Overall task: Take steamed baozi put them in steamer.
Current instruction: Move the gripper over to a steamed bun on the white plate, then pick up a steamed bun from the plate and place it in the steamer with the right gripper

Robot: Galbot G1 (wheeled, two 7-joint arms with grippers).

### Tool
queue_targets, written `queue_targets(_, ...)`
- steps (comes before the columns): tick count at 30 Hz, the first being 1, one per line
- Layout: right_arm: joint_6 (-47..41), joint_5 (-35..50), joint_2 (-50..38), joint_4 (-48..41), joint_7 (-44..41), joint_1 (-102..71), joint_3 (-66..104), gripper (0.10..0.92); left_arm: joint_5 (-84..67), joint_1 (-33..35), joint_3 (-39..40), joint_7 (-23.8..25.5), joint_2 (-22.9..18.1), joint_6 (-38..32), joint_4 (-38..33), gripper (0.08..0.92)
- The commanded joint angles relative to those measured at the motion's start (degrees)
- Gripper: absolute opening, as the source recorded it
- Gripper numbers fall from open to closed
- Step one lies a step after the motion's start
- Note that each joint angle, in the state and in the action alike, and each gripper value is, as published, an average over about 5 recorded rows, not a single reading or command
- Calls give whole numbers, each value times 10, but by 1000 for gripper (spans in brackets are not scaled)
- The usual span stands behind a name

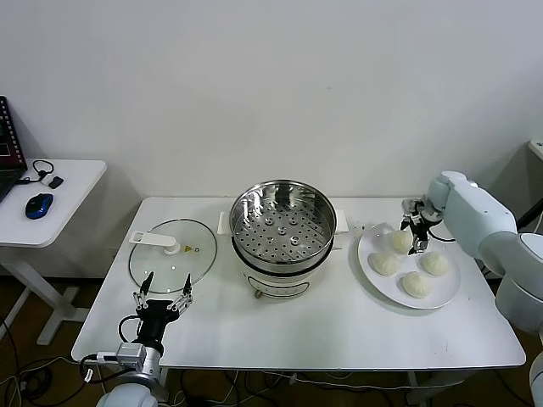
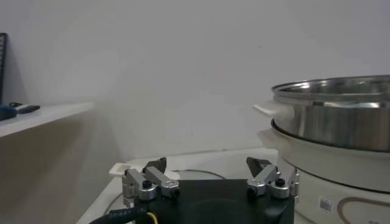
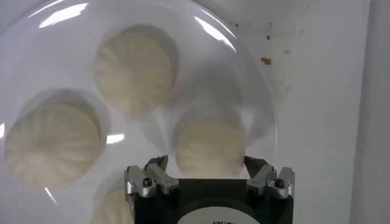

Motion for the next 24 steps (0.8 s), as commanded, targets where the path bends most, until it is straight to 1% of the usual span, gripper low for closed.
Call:
queue_targets(1, 0, -4, 3, -7, 2, -2, 4, 817, 0, 0, 0, 0, 0, -1, 1, 823)
queue_targets(4, 0, -4, 3, -8, 2, -1, 5, 771, 0, -2, 1, -1, 0, -1, 2, 823)
queue_targets(9, 0, -2, 6, -9, 4, -3, 7, 652, 0, -3, 1, -1, -1, -2, 3, 823)
queue_targets(15, 1, 4, 4, 1, 4, 1, 8, 624, 1, -2, 0, -1, -1, 0, 0, 823)
queue_targets(17, -2, 23, -6, 22, 1, 10, -7, 624, 1, -1, 0, -1, -1, 0, -1, 823)
queue_targets(19, -10, 61, -26, 55, -3, 28, -36, 625, 1, -1, -1, -1, -1, 1, -2, 823)
queue_targets(22, -28, 136, -67, 127, -7, 75, -106, 627, 2, 1, -3, -1, 0, 1, -3, 823)
queue_targets(24, -41, 183, -100, 193, -8, 121, -170, 628, 2, 2, -3, -1, 1, 2, -3, 823)
